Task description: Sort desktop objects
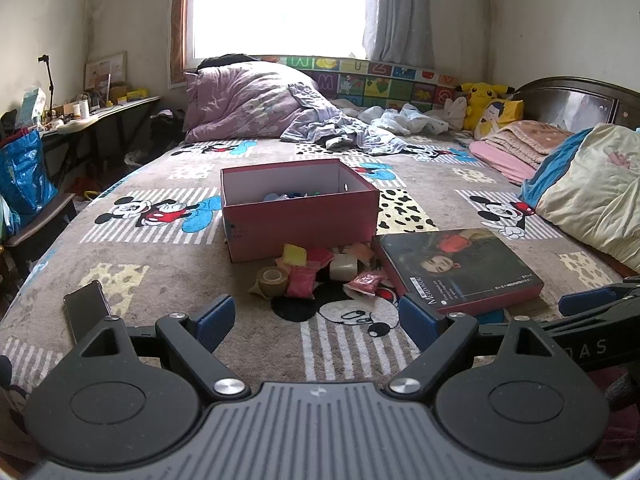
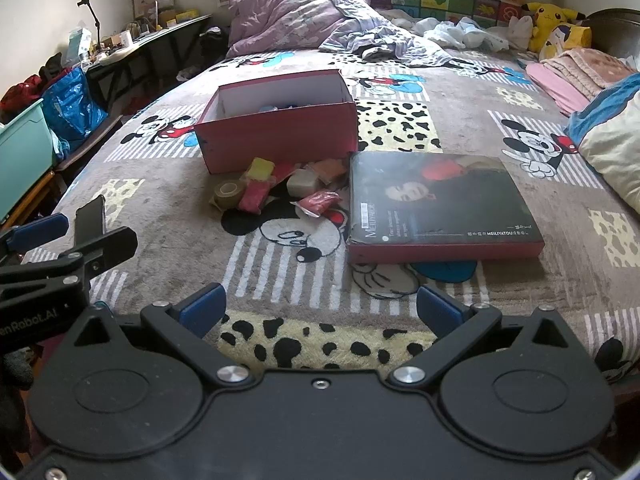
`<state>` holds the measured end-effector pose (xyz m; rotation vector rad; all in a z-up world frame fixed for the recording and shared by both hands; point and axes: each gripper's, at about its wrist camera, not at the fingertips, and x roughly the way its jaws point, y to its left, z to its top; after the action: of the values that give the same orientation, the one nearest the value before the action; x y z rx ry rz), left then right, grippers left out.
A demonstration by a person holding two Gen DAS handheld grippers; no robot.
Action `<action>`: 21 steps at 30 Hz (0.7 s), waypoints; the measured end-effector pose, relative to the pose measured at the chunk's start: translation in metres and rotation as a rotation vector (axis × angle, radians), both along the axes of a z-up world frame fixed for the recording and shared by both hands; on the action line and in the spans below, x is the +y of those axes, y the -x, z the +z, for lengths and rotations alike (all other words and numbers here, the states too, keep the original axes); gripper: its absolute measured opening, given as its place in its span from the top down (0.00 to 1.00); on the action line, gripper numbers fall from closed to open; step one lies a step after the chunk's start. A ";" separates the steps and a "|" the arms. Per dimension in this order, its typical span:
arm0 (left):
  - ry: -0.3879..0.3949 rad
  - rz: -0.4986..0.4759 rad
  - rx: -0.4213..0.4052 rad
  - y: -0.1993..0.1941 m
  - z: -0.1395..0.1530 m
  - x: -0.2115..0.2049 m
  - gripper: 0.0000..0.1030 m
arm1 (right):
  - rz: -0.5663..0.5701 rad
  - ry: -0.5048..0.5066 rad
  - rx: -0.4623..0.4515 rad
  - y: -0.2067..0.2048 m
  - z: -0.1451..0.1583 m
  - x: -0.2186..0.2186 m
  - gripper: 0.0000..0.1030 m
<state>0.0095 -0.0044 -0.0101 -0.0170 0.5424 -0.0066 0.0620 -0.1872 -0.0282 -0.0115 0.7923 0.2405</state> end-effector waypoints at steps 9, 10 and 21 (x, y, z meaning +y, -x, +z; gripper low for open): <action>0.048 0.010 0.012 -0.007 -0.004 0.008 0.14 | 0.022 -0.022 0.008 -0.005 -0.004 -0.002 0.00; 0.052 0.008 0.009 -0.009 -0.005 0.009 0.14 | 0.023 -0.030 0.009 -0.006 -0.005 -0.003 0.00; 0.074 0.018 -0.023 -0.046 -0.022 0.025 0.14 | 0.043 -0.071 -0.018 -0.037 -0.024 -0.006 0.00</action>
<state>0.0557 0.0206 -0.0317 -0.0935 0.5193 -0.0092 0.0995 -0.1930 -0.0520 0.0366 0.7656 0.3085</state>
